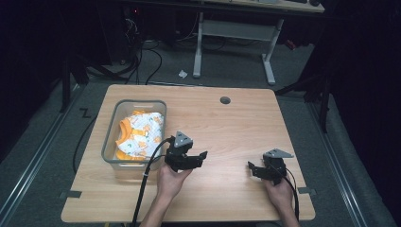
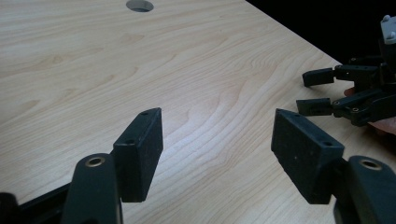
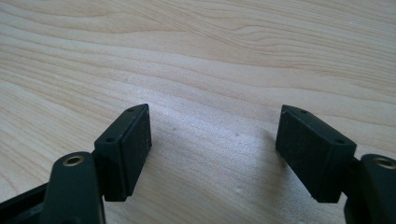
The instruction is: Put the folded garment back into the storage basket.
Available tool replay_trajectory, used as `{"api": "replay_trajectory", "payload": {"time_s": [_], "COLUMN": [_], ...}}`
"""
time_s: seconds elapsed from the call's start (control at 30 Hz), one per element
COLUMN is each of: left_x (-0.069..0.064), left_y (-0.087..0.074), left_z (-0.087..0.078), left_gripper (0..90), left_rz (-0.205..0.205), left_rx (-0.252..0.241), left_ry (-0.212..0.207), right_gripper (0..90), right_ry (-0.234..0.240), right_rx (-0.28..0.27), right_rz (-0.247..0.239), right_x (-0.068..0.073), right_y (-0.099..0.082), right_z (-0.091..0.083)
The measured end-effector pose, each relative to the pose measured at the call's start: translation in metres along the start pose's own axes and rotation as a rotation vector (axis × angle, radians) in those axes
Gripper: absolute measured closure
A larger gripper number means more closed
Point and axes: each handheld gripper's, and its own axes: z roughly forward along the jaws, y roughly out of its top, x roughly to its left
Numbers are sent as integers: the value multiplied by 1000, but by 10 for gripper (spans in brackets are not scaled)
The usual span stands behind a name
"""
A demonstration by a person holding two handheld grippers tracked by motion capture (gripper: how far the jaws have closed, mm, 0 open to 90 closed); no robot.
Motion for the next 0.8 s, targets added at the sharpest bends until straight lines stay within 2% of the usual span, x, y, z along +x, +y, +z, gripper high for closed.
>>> {"api": "replay_trajectory", "payload": {"time_s": [0.27, 0.57, 0.8], "left_x": [0, 3, 3], "left_y": [-6, -16, -21], "left_z": [10, 24, 33], "left_gripper": [346, 351, 352], "left_rz": [-8, -38, -38], "left_rx": [20, 48, 62], "left_ry": [-1, -7, 3], "right_gripper": [270, 269, 270], "right_ry": [0, 0, 0], "right_rx": [0, 0, 0], "right_rz": [0, 0, 0], "right_x": [0, 0, 0], "right_y": [0, 0, 0], "right_z": [0, 0, 0]}}
